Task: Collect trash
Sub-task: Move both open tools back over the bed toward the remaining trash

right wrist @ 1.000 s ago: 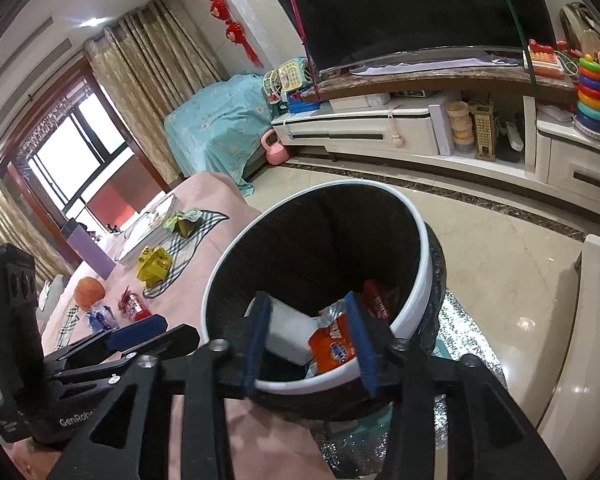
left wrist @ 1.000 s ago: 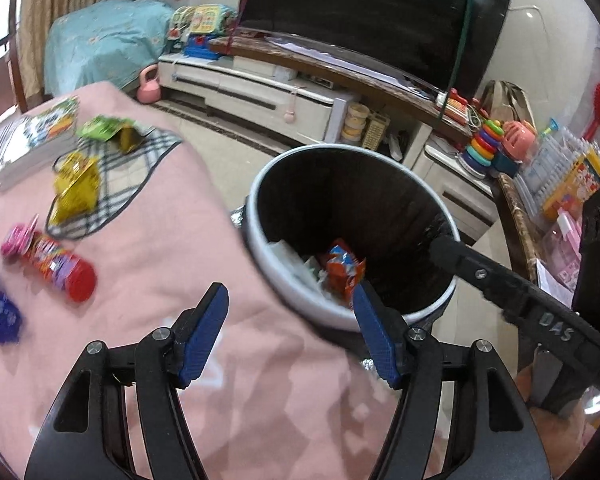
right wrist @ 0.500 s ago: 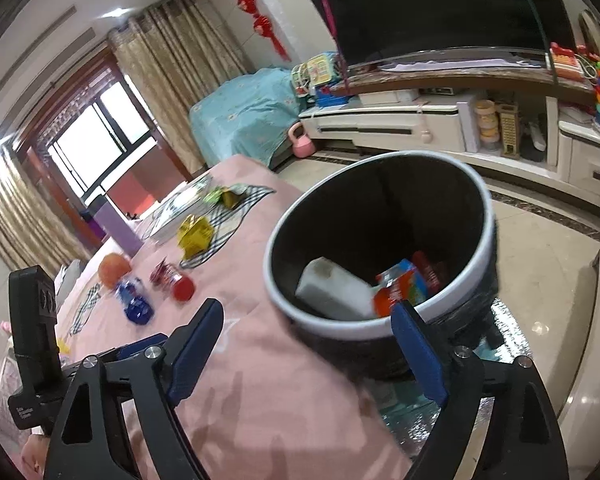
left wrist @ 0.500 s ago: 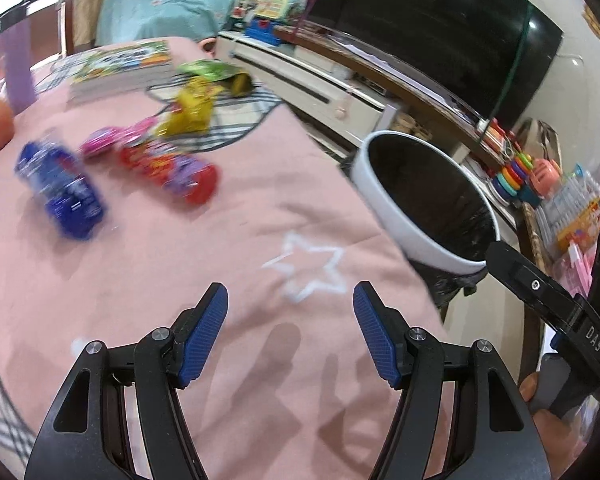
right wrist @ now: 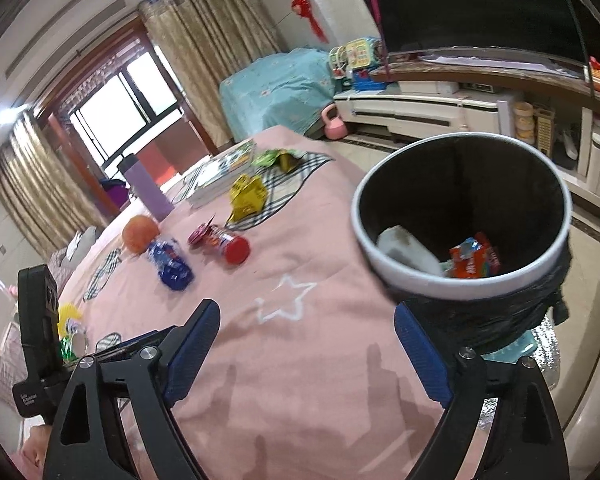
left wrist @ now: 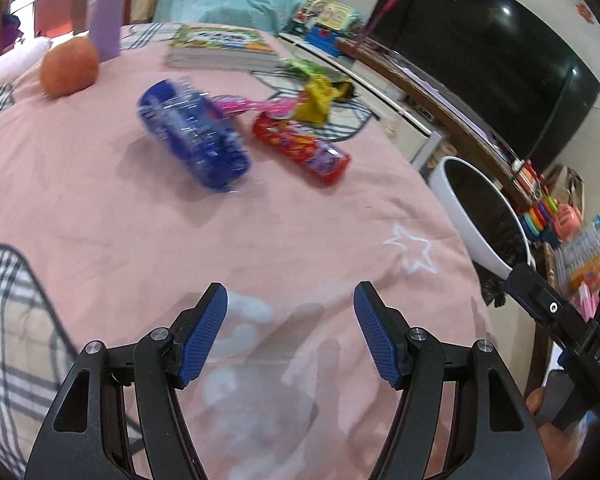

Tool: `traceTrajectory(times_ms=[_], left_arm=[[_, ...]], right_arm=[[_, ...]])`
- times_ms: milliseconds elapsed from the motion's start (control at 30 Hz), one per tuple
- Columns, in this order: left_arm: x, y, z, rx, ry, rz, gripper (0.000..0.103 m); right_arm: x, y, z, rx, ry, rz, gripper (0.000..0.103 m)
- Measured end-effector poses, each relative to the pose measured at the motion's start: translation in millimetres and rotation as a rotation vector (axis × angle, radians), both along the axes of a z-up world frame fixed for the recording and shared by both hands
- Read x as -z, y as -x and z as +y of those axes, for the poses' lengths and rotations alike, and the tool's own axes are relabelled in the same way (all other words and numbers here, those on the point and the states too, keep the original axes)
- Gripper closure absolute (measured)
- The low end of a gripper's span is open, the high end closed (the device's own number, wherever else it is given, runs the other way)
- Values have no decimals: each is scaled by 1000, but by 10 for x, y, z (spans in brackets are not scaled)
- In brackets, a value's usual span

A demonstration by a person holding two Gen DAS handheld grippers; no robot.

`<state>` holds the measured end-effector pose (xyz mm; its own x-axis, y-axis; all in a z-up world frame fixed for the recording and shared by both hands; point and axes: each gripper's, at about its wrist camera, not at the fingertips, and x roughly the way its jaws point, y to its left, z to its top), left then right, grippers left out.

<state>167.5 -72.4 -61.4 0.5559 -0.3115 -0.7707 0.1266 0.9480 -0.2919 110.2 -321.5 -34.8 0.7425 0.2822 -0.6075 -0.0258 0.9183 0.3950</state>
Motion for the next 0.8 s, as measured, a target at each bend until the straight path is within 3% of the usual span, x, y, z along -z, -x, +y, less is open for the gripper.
traceTrajectory(times_ms=[367,500,800], left_arm=[[79,31,302,-53,14,19,35],[64,9,348,-69,16,20,30],[51,-200,426,-94,11,26,28]], right_arm=[[54,-40,308,-68,14,21,12],[85,-79,388,-83,19,29,12],[151,-242,492,-131,46,57,12]])
